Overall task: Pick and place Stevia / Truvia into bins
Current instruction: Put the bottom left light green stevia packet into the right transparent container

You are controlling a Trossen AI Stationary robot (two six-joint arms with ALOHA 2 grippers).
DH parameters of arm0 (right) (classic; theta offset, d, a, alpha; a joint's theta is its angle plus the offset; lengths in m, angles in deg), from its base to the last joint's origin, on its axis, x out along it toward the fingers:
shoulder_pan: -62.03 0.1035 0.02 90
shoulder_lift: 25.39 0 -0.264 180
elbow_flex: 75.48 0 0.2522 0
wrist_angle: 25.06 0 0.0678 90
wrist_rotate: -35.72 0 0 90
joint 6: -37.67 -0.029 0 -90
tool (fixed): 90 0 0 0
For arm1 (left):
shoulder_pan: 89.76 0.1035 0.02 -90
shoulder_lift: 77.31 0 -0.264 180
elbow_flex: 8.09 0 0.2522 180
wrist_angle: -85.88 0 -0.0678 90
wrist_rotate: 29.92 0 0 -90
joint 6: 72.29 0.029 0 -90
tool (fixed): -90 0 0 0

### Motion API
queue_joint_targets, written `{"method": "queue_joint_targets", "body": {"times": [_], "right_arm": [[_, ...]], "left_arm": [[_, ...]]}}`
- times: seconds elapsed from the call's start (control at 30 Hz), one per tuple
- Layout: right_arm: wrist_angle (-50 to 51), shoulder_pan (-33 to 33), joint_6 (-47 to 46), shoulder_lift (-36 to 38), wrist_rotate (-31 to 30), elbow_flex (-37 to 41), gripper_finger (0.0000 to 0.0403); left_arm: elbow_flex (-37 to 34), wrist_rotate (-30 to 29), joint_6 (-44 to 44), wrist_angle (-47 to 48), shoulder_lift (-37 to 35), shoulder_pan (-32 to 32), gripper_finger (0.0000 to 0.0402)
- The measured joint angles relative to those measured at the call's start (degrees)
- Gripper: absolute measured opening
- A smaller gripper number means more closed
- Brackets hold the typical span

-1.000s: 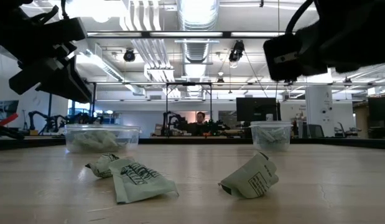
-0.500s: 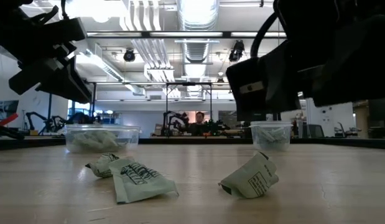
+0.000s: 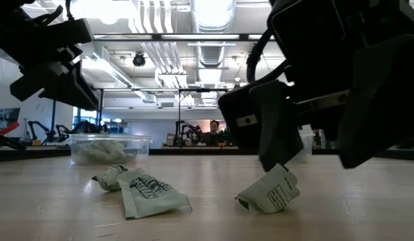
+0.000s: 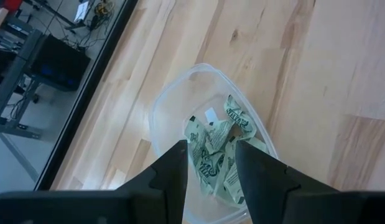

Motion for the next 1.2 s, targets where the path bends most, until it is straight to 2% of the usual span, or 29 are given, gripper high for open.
{"method": "queue_joint_targets", "body": {"times": [0.67,0.83,1.0,1.2], "right_arm": [[1.3,0.0,2.0,-3.7,-0.7,-3.5,0.0144],[1.3,0.0,2.6,-4.3,-2.7,-3.9,0.0133],[1.6,0.0,4.7,-4.3,-3.7,-3.8,0.0106],[2.3,0.0,6.1,-4.2,-3.8,-3.8,0.0052]], "left_arm": [[-0.1,-0.1,0.1,-0.2,0.0,0.0,0.0118],[-0.1,0.0,0.1,-0.3,0.0,0.0,0.0118],[-0.1,0.0,0.1,-0.4,0.0,0.0,0.0118],[-0.1,0.0,0.1,-0.4,0.0,0.0,0.0118]]}}
